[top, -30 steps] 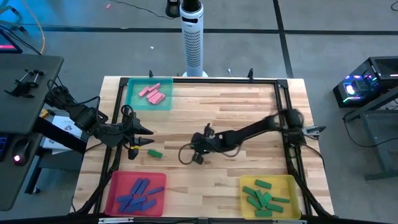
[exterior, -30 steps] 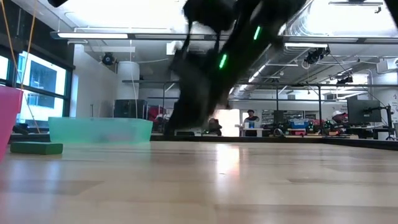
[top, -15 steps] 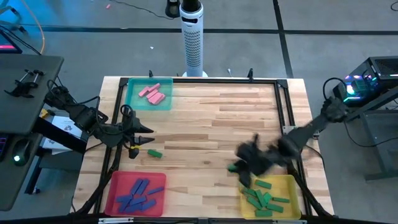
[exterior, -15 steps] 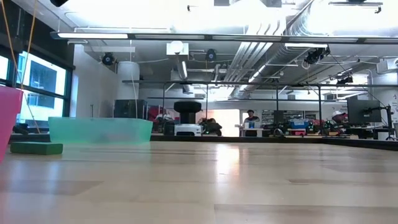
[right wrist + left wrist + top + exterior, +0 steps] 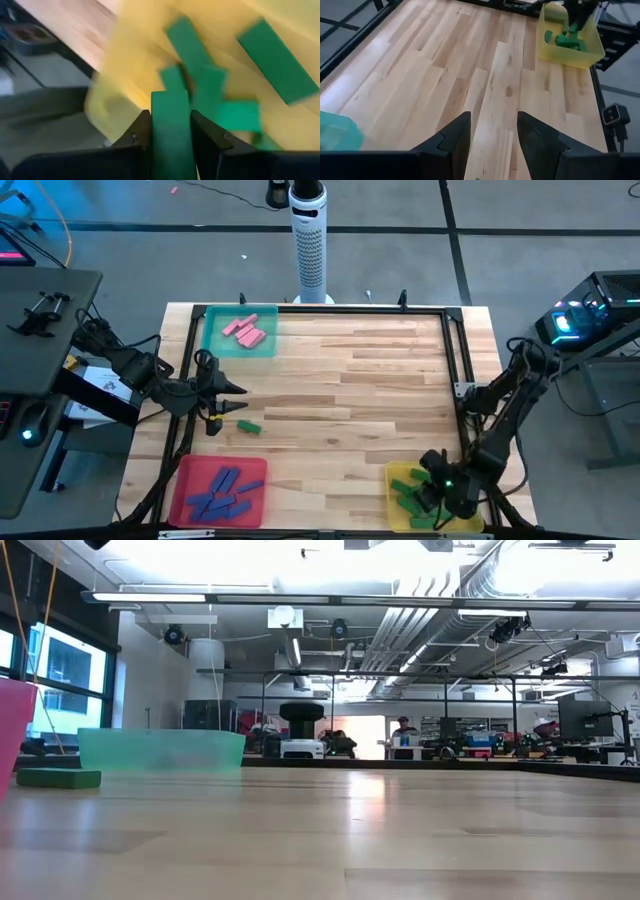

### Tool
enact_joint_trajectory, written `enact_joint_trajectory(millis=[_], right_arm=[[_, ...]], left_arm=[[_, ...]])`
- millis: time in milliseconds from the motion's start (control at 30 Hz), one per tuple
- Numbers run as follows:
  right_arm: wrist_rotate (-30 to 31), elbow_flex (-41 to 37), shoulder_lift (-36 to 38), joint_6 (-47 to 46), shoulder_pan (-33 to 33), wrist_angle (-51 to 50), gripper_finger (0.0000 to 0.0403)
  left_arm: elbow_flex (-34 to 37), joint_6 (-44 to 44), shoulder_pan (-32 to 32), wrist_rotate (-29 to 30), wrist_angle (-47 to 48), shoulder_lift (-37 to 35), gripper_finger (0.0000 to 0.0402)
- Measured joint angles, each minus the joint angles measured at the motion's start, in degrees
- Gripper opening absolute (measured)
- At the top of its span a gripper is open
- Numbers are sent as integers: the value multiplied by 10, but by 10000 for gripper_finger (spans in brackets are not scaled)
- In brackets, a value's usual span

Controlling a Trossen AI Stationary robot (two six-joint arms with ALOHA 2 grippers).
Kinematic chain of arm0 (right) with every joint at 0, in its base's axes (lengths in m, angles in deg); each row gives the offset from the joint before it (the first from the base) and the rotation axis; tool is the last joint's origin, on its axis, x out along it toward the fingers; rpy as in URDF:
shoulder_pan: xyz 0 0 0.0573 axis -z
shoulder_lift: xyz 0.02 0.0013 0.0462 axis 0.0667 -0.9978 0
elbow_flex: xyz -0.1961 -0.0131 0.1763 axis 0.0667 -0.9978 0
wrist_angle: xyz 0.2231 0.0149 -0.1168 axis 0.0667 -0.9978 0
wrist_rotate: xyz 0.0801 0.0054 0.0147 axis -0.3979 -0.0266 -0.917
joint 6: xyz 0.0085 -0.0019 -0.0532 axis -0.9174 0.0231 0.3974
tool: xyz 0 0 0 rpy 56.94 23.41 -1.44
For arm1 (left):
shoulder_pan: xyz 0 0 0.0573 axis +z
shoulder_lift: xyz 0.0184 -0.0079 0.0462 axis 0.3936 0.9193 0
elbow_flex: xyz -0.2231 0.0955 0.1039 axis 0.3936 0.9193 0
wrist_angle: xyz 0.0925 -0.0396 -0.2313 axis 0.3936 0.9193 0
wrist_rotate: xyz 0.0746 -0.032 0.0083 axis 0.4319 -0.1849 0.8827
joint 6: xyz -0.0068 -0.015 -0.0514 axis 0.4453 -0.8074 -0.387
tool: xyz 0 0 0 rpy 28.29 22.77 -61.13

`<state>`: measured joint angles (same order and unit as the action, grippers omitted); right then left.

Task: Sort blocks
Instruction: Put the green block into the yellow bin

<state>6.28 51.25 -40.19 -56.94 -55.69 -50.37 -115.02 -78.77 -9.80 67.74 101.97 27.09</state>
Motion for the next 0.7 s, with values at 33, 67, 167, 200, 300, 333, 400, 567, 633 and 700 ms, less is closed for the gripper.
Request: enact_joint_trajectory(millis=[33, 67, 167, 200, 300, 333, 400, 567, 633, 700], right_arm=[[-19, -8, 0, -1, 3, 3, 72], [-33, -15, 0, -1, 8, 2, 75], [-58, -30, 0, 3, 27, -8, 90], [-64, -32, 0, 3, 33, -14, 97], [-88, -36, 0, 4, 50, -26, 127], [-97, -36, 0, 7, 55, -27, 139], [-136, -34, 0, 17, 65, -26, 162], [-250, 3, 0, 47, 87, -39, 194], [-250, 34, 0, 54, 91, -66, 194], [-217, 73, 0, 58, 96, -105, 190]], left_arm=[[0, 3, 0, -4, 1, 0, 147], [0, 7, 0, -11, 2, 0, 147], [0, 19, 0, -32, 5, 0, 147], [0, 25, 0, -39, 9, 1, 147], [0, 29, 0, -50, 40, 9, 147], [0, 29, 0, -55, 54, 14, 147], [0, 29, 0, -57, 79, 25, 147], [18, 47, 0, -77, 99, 55, 147], [43, 59, 1, -95, 92, 64, 147], [76, 72, 7, -120, 69, 66, 148]])
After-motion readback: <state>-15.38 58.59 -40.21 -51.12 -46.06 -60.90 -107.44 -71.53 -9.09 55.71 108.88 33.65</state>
